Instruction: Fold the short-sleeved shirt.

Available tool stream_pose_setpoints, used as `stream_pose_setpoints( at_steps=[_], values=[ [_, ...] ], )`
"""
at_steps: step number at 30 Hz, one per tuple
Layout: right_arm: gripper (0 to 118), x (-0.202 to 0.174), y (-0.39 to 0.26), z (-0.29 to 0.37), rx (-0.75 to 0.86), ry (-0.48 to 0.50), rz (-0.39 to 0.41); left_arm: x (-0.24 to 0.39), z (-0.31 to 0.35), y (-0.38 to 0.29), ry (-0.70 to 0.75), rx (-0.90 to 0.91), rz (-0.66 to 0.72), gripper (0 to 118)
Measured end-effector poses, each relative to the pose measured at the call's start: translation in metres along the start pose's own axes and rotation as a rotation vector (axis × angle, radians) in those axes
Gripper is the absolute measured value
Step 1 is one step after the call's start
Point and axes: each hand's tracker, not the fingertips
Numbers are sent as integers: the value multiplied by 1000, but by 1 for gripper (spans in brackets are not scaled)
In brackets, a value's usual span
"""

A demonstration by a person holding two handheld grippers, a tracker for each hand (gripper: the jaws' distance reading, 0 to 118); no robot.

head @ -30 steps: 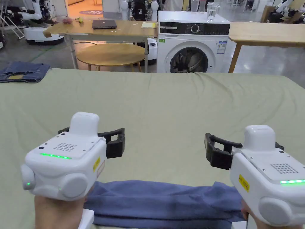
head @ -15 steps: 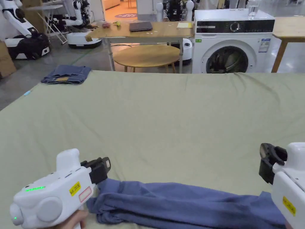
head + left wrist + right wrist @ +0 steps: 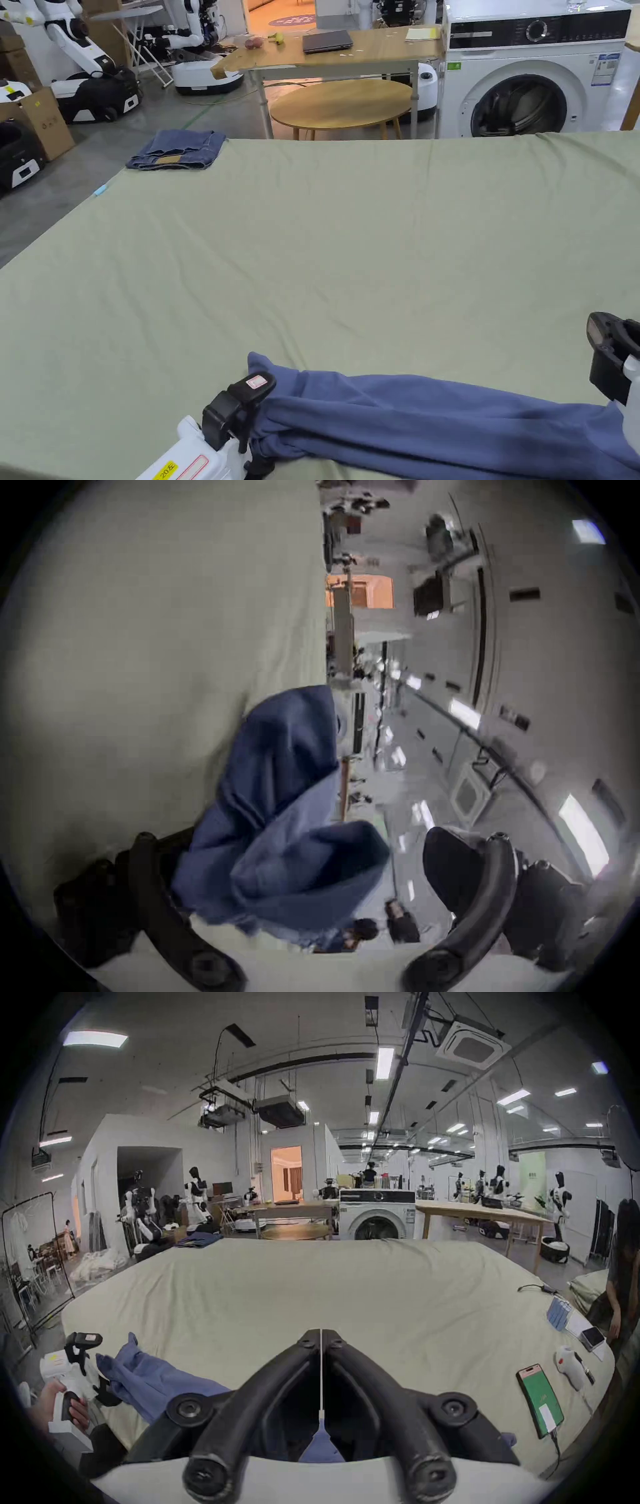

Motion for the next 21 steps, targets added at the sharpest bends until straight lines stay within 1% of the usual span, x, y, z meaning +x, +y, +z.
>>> stream_pose_setpoints(
  at_steps=[2, 3, 4, 5, 6, 7, 9, 11, 14, 17, 18, 19, 20, 21],
  values=[
    [0, 1, 0, 1, -2, 0, -4, 1, -15, 1, 36, -25, -17, 112],
    [0, 1, -1, 1, -3, -1, -3, 2, -22, 0, 73, -47, -28, 106],
    [0, 2, -1, 2, -3, -3, -2, 2, -28, -1, 140, -57, -39, 88],
    [0, 3, -2, 3, -3, -4, -2, 1, -34, -3, 196, -65, -48, 66],
    [0, 4, -3, 3, -5, -5, -3, 4, -35, -4, 244, -48, -69, 42],
    [0, 5, -4, 4, -8, -8, -5, 5, -34, -3, 258, 9, -98, 16],
    [0, 8, -5, 6, -10, -12, -4, 8, -30, 2, 196, 56, -120, 10],
    [0, 10, -6, 9, -13, -18, 3, 18, -23, 8, 252, 83, -225, 8],
    [0, 13, -6, 12, -17, -23, 7, 36, -10, 24, 276, 135, -396, 8],
    [0, 14, -7, 15, -17, -25, 4, 66, 1, 36, 302, 160, -614, 8],
    [0, 14, -7, 15, -19, -24, 5, 76, 3, 36, 310, 159, -709, 8],
    [0, 14, -8, 16, -19, -25, 6, 91, 4, 30, 328, 145, -845, 8],
    [0, 14, -8, 17, -18, -25, 5, 104, 3, 22, 329, 124, -949, 8],
    [0, 14, -8, 19, -18, -25, 4, 114, 1, 12, 315, 104, -1024, 8]
  ],
)
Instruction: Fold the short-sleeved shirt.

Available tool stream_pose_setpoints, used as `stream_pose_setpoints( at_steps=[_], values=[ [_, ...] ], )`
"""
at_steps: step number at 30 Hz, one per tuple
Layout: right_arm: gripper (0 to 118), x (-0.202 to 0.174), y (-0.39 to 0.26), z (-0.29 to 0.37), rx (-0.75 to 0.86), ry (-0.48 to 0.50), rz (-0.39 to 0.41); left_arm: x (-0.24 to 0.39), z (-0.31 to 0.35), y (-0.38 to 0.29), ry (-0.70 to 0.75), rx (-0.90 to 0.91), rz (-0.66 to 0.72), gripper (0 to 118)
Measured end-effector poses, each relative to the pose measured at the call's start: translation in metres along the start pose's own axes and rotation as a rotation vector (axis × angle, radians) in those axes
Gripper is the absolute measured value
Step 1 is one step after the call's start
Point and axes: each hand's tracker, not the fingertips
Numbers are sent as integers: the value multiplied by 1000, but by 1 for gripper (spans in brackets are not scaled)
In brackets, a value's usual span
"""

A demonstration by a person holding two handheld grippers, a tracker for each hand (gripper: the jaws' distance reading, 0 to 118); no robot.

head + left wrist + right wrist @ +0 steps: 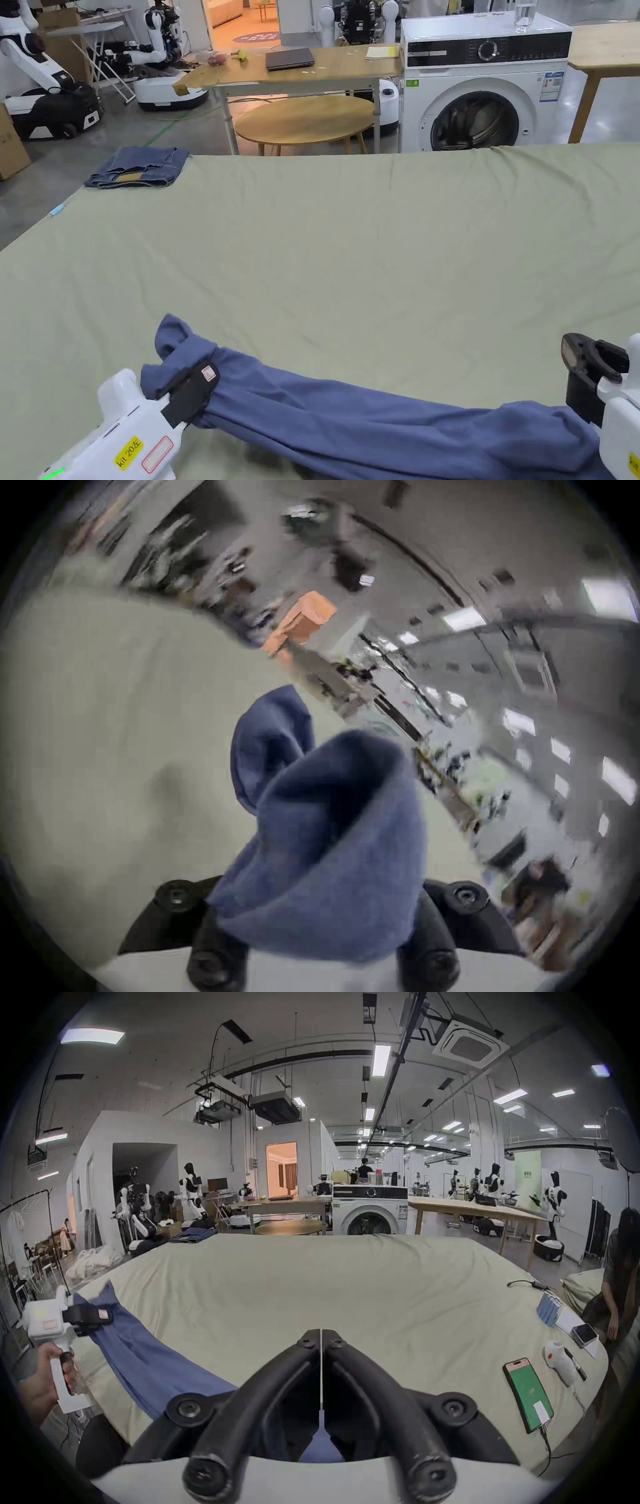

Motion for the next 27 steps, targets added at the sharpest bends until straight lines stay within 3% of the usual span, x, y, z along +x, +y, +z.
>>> stream_pose_setpoints(
  at_steps=[6, 10, 12, 16, 17, 18, 19, 20, 21, 27],
  values=[
    [0, 3, -3, 4, -3, -2, -21, 136, -3, -24, -138, -42, -608, 8],
    [0, 10, -5, 12, 3, -8, -45, 214, -36, -96, -71, -223, -1004, 8],
    [0, 13, -7, 15, 4, -14, -54, 231, -53, -130, -27, -312, -1087, 7],
    [0, 22, -10, 22, 8, -22, -70, 234, -75, -161, 55, -419, -1100, 8],
    [0, 24, -10, 24, 13, -24, -73, 233, -75, -159, 70, -428, -1091, 16],
    [0, 25, -10, 25, 16, -23, -75, 235, -72, -157, 63, -410, -1082, 36],
    [0, 27, -9, 26, 15, -19, -78, 236, -62, -147, 39, -386, -1056, 73],
    [0, 28, -9, 27, 18, -18, -79, 237, -53, -135, -28, -367, -984, 93],
    [0, 28, -9, 28, 21, -18, -81, 239, -44, -122, -67, -365, -888, 101],
    [0, 34, -10, 30, 11, -1, -111, 187, -14, -66, -100, -305, -261, 101]
  ],
)
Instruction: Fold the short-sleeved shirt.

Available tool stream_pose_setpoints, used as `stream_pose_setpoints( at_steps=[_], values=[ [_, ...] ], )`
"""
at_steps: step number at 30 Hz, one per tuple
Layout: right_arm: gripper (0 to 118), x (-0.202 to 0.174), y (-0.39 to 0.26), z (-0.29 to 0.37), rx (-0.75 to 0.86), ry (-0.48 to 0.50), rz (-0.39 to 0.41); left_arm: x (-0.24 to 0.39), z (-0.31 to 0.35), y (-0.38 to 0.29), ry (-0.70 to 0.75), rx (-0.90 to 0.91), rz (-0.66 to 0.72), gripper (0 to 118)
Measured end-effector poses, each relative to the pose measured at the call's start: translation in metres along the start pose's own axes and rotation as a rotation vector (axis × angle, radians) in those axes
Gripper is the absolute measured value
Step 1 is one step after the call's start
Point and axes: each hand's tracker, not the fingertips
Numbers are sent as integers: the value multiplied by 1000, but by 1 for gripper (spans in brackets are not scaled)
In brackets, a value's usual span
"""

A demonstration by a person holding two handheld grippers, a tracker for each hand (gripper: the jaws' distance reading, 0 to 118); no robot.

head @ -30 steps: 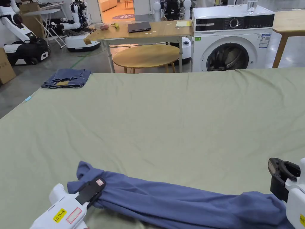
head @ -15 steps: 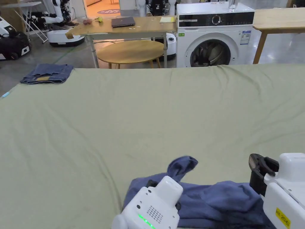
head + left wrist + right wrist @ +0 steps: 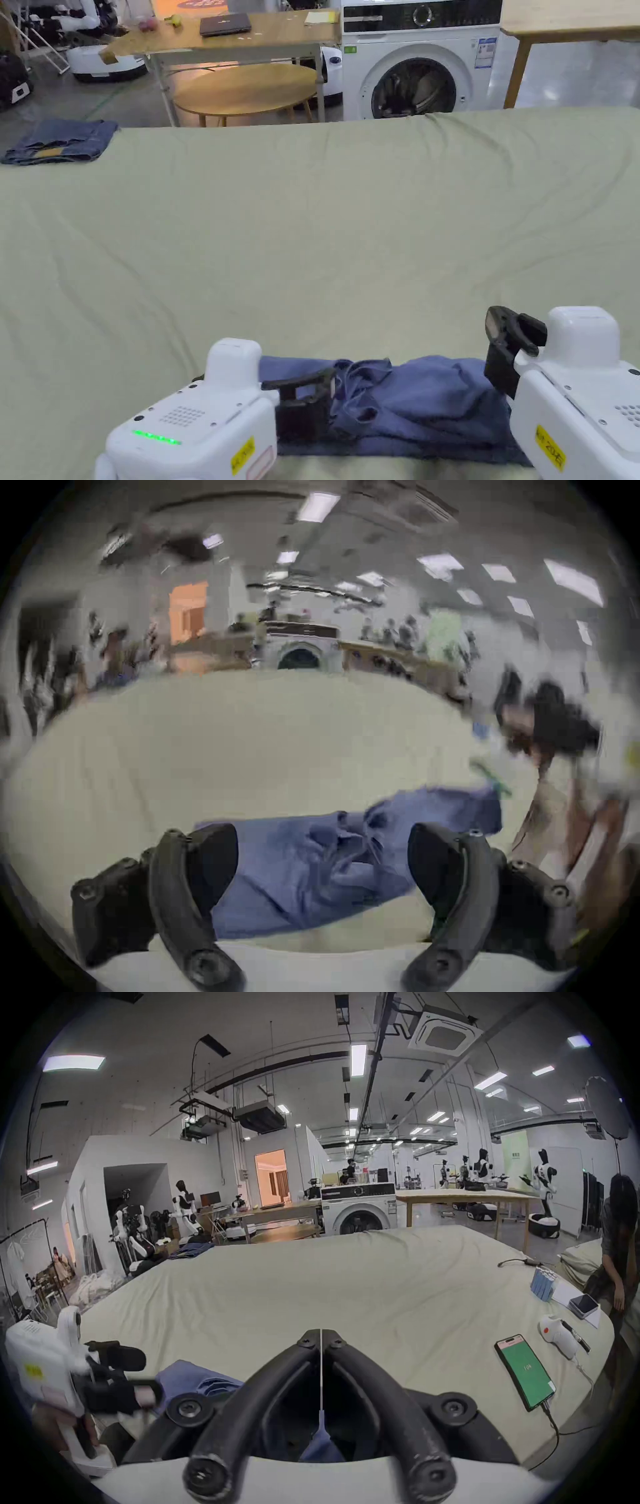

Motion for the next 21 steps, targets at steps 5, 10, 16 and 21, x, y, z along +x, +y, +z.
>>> stream_pose_setpoints(
  at_steps=[5, 10, 16, 21],
  values=[
    [0, 6, -6, -5, -23, 17, -18, -40, -25, -10, 46, -37, 208, 18],
    [0, 14, -8, -9, -39, 26, -43, -8, -71, -36, -122, -173, 234, 9],
    [0, 16, -8, -11, -55, 34, -44, 48, -110, -56, -147, -241, 97, 9],
    [0, 5, -11, -13, -91, 48, 24, 43, -74, -45, -118, -140, 124, 9]
  ],
)
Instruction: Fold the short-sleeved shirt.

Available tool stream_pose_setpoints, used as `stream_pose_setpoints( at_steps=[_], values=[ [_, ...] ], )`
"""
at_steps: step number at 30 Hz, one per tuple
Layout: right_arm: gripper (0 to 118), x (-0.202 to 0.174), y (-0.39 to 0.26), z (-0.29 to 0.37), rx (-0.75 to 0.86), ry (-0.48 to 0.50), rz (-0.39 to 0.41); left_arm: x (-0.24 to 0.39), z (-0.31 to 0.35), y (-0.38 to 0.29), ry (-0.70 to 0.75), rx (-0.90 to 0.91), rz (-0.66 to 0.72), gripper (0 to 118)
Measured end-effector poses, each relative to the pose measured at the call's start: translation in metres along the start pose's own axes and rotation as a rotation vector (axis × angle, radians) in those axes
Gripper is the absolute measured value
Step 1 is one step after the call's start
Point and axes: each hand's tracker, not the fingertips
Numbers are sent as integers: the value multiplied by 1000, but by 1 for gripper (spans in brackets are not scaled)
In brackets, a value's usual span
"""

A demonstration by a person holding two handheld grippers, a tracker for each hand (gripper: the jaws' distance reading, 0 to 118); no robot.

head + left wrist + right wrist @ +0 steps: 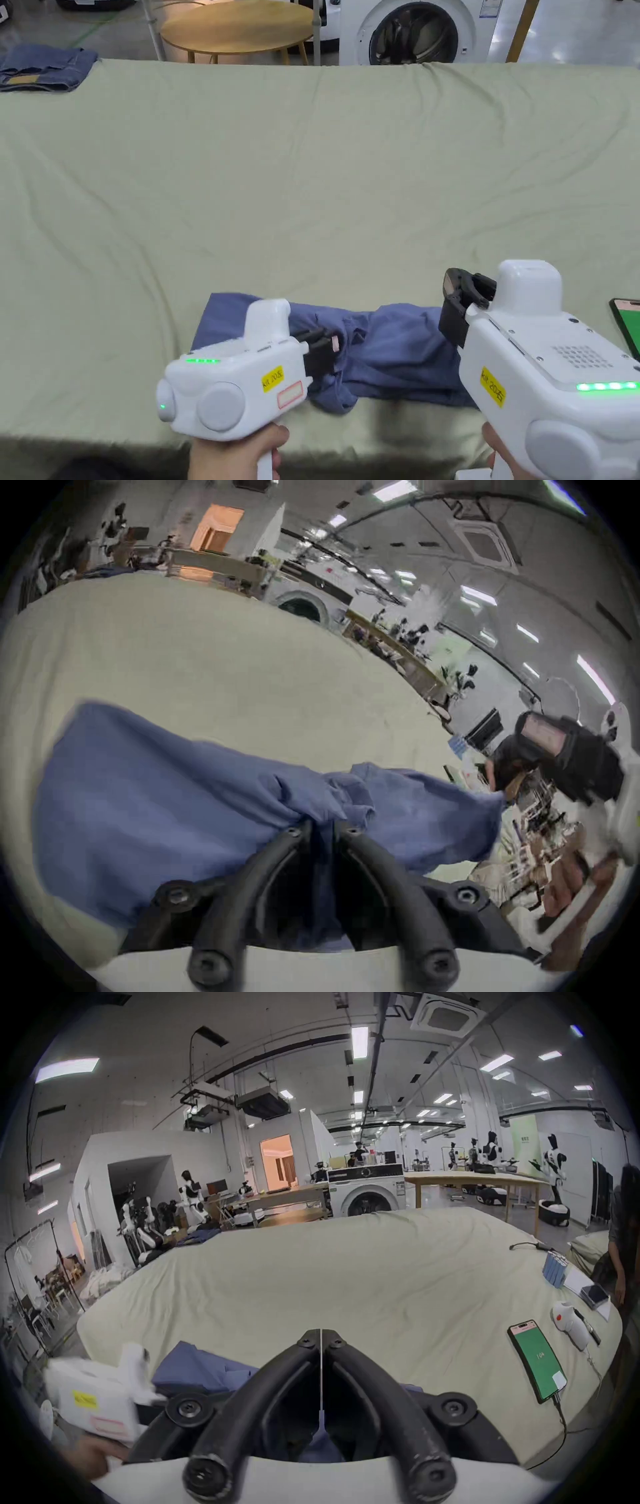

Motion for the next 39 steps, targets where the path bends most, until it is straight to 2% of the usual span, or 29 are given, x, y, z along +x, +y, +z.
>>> stream_pose_setpoints(
  at_steps=[4, 9, 10, 12, 13, 15, 18, 20, 22, 24, 26, 27, 28, 29, 31, 36, 39],
  values=[
    [0, -10, -3, 1, -46, 18, 60, -9, 61, 14, 48, 62, -51, 9],
    [0, -15, -10, 5, -78, 14, 50, -70, 101, 6, 68, 120, 128, 9],
    [0, -16, -11, 6, -80, 12, 45, -83, 104, 0, 60, 107, 159, 29],
    [0, -18, -14, 11, -81, 9, 41, -105, 106, -8, 58, 88, 205, 96],
    [0, -19, -16, 13, -85, 9, 41, -115, 104, -12, 39, 84, 246, 116],
    [0, -19, -18, 16, -95, 3, 49, -137, 102, -19, -42, 145, 344, 117],
    [0, -20, -20, 18, -102, -6, 55, -158, 78, -28, -161, 74, 486, 117],
    [0, -20, -19, 19, -103, -13, 53, -165, 61, -33, -233, 98, 550, 117],
    [0, -20, -16, 22, -102, -14, 56, -160, 47, -27, -389, 119, 658, 118],
    [0, -20, -13, 24, -91, -19, 62, -155, 29, -24, -469, 107, 749, 118],
    [0, -20, -11, 25, -82, -20, 62, -153, 18, -21, -439, 108, 777, 112],
    [0, -20, -11, 25, -79, -21, 60, -153, 15, -23, -389, 120, 819, 95],
    [0, -20, -10, 25, -79, -21, 58, -153, 11, -25, -336, 97, 860, 44],
    [0, -20, -10, 25, -80, -21, 58, -155, 10, -30, -313, 104, 882, 13],
    [0, -20, -10, 25, -83, -27, 59, -158, 18, -29, -384, 135, 846, 12],
    [0, -19, -10, 25, -85, -30, 64, -175, 79, 0, -172, 257, 661, 11],
    [0, -21, -11, 21, -85, -27, 63, -181, 121, 27, -7, 285, 413, 11]
  ],
)
